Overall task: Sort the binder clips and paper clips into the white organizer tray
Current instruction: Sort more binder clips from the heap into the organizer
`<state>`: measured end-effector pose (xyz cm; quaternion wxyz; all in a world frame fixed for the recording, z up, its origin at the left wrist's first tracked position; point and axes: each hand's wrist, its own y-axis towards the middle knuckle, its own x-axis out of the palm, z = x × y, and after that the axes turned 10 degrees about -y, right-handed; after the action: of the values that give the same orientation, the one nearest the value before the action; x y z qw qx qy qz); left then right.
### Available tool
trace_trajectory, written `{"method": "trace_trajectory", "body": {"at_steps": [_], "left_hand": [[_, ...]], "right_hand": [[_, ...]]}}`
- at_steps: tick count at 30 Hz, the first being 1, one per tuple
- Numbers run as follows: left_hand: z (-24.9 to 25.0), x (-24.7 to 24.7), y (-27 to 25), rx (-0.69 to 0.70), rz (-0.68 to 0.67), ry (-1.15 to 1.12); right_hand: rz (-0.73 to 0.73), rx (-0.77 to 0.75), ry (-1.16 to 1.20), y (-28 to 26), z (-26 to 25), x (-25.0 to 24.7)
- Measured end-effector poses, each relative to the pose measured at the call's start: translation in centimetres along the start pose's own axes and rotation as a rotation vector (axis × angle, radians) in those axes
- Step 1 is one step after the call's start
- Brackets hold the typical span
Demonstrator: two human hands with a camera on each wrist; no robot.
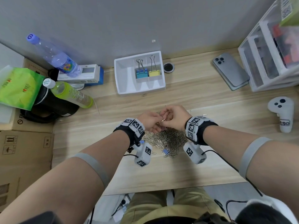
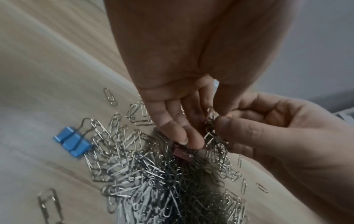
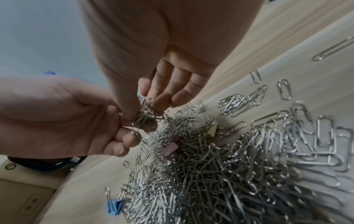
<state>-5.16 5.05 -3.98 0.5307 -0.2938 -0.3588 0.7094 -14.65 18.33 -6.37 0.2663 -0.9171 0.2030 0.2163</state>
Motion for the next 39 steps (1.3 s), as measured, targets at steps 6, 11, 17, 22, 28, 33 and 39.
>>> {"method": "trace_trajectory", "body": {"at_steps": [6,11,17,22,28,33,39], "left_hand": [[0.0,0.1,-0.1,-0.002,0.027,-0.083],[-0.3,0.0,0.5,0.022,0.122,-0.003],[-0.4,0.2,0.3,0.116,0.143,0.107],[0.0,0.2,-0.1,0.07,0.129,0.042],[0.0,-0.6,0.0,0.016,0.132,-0.023],[0.0,-1.0,-0.3,0.015,0.145,0.042],[-0.2,-1.1,0.2,-0.061,0.175,0.087]], "right_hand": [[-0.025,0.0,-0.006,-0.1,0.8,-0.2],[-0.056,0.048,0.008,-0.2,1.5,-0.6],[-0.097,0.157,0.066,-0.1,1.6,-0.3],[-0.162,0.199,0.088,0.0,1.4,-0.5],[-0.172,0.222,0.066,-0.2,1.6,-1.2],[-0.017,0.248,-0.21,0.0,2.7,-3.3],[-0.204,0.133,-0.365,-0.9,3.9,-3.3]]}}
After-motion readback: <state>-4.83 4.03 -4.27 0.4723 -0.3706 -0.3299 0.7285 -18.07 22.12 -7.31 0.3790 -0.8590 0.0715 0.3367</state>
